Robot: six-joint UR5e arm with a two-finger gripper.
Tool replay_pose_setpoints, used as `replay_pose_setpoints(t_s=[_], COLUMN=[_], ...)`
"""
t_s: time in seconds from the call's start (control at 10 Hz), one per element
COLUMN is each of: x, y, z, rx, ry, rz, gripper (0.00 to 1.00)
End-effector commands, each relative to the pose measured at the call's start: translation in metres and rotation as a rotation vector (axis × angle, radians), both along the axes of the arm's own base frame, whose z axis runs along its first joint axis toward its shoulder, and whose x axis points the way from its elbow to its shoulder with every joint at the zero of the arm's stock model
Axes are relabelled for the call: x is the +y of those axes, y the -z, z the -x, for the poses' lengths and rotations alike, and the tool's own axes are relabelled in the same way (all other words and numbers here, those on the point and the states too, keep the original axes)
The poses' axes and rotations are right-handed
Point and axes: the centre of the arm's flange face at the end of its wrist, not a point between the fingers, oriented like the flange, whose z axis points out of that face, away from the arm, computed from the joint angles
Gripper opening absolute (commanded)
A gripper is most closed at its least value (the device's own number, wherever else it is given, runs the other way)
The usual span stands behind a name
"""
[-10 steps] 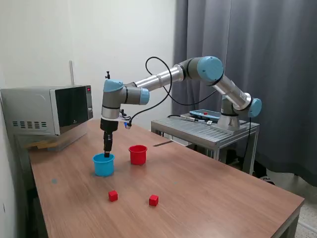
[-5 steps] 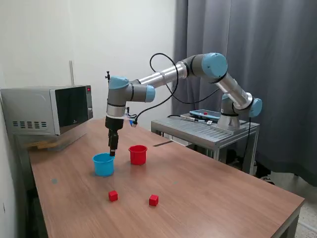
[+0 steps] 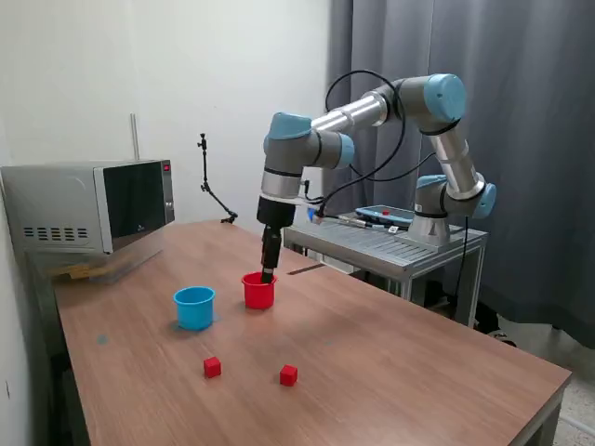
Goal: Place red objects in the red bin, and blue objects in the blue bin.
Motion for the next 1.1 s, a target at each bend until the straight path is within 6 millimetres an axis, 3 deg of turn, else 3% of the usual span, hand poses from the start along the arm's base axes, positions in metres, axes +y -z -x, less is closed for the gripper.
replay_pose_setpoints(t_s=[0.0,0.3,0.4,0.7,1.0], x=[-0.079,-0.140,-0.148,-0.161,-0.151], y=[-0.017,0.013,0.019,0.057,0.071], z=[-0.017,-0.003,0.003,0.024,0.029], rx=[0.045,0.024,0.032,0.040,0.036], ry=[0.098,0.041,0.063,0.187,0.307], rz=[0.031,0.040,0.045,0.061,0.069], gripper=[1.00,1.00,1.00,1.00,1.00])
